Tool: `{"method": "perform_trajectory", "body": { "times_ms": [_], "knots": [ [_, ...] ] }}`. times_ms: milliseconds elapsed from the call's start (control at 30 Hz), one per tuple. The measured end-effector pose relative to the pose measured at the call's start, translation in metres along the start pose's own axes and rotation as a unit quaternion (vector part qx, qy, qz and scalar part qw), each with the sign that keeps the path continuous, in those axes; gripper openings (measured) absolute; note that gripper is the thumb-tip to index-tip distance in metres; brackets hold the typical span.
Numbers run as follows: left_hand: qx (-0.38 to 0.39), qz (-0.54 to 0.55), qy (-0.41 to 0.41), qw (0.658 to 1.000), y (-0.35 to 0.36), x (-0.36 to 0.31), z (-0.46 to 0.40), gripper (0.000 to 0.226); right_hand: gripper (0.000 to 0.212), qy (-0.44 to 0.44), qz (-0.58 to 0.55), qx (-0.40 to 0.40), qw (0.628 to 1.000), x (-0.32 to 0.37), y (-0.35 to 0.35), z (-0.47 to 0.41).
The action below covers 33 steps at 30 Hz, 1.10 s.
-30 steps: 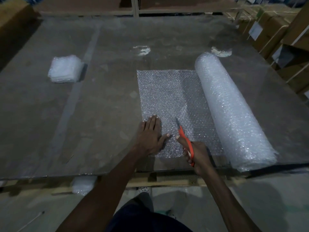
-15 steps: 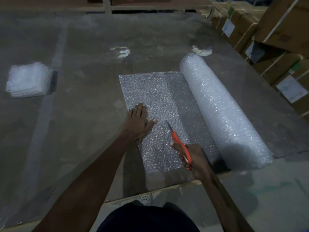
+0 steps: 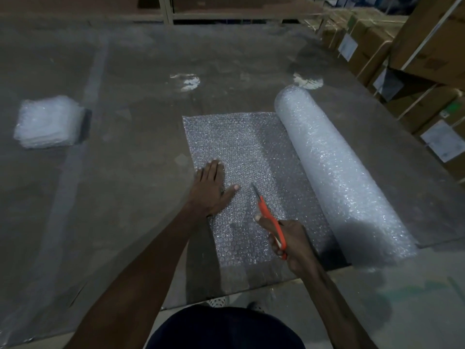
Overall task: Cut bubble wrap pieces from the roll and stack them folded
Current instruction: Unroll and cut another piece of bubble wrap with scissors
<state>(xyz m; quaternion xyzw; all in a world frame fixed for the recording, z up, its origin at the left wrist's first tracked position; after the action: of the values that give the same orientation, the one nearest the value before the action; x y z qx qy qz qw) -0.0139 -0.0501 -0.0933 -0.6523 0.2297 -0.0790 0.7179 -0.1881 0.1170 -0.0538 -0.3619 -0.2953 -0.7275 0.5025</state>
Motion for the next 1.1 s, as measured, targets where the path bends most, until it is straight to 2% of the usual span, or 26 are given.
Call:
{"method": "perform_trajectory", "body": {
  "times_ms": [400, 600, 733, 900, 1100],
  "knots": [
    [-0.002, -0.006, -0.001, 1.0, -0.003, -0.001, 0.002, 0.096, 0.039, 0.003, 0.002, 0.005, 1.0, 0.003, 0.004, -0.012],
    [-0.005, 0.001, 0.002, 1.0, -0.004, -0.002, 0.004, 0.101, 0.035, -0.021, 0.012, 0.013, 1.0, 0.004, 0.003, -0.01],
    [-0.002, -0.004, 0.006, 1.0, -0.003, -0.001, 0.004, 0.097, 0.045, -0.018, 0.002, 0.008, 1.0, 0.004, 0.003, -0.011],
    [-0.002, -0.009, 0.004, 1.0, -0.002, 0.0, 0.003, 0.098, 0.037, -0.009, -0.003, 0.013, 1.0, 0.013, 0.008, -0.017],
    [-0.003, -0.01, 0.004, 1.0, -0.001, -0.001, 0.004, 0.092, 0.038, -0.011, 0.015, 0.002, 1.0, 0.02, 0.012, -0.023]
  ]
}}
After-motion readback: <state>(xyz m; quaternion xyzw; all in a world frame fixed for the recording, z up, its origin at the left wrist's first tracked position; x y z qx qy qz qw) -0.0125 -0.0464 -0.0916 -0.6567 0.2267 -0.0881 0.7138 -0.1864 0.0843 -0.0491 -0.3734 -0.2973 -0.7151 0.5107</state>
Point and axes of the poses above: each hand's wrist, its own z-axis away from the middle knuckle, its own y-axis out of the palm, x = y × z, the point moved 6 cm from there along -z, towards the middle knuckle, and after that the axes turned 5 degrees about -z, right-handed, at the moved point
